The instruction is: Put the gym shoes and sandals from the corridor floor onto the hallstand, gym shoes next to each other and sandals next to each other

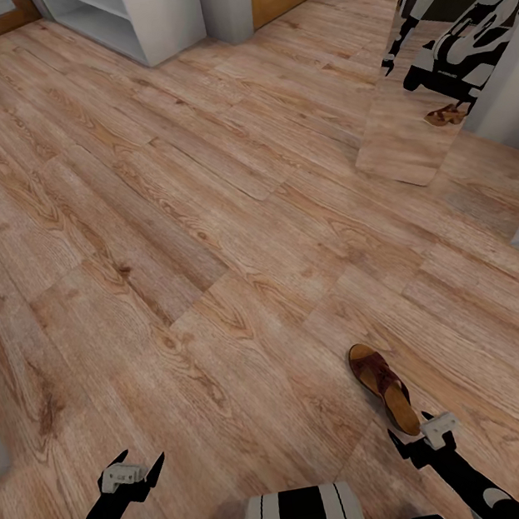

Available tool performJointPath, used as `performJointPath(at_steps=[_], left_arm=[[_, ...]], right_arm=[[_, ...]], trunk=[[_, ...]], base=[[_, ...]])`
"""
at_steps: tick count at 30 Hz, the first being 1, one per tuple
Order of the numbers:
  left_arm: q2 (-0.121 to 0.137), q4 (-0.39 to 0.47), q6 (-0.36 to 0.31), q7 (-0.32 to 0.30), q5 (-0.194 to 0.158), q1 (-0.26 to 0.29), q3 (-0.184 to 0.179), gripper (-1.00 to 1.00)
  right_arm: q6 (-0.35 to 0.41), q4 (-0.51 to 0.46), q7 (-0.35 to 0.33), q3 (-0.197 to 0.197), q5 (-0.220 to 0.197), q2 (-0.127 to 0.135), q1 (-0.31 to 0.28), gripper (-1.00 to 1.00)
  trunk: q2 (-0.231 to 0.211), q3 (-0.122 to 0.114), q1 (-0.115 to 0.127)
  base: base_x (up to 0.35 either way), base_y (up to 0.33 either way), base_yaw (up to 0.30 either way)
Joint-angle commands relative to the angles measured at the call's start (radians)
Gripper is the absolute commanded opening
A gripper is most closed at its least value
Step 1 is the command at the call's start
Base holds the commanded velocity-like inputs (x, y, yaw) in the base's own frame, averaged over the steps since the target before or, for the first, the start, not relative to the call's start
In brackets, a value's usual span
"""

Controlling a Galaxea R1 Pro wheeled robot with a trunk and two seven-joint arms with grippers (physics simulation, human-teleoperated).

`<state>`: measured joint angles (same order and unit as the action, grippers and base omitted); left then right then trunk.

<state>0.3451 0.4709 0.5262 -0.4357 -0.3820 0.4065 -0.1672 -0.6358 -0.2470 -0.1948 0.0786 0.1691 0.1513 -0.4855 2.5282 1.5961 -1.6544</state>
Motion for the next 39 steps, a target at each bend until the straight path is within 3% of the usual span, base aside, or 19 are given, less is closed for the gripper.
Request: performJointPath(at_steps=[1, 39], left_arm=[[0.0, 0.0, 0.0, 0.0, 0.0, 0.0, 0.0, 1.0], [-0.002, 0.0, 0.0, 0.0, 0.0, 0.0, -0.001, 1.0]], right_arm=[[0.0, 0.0, 0.0, 0.0, 0.0, 0.0, 0.0, 1.0], [0.0, 0.0, 0.0, 0.0, 0.0, 0.001, -0.003, 1.0]], trunk=[[0.0, 0.0, 0.0], [0.0, 0.0, 0.0]], base=[[0.0, 0.0, 0.0], [0.0, 0.0, 0.0]])
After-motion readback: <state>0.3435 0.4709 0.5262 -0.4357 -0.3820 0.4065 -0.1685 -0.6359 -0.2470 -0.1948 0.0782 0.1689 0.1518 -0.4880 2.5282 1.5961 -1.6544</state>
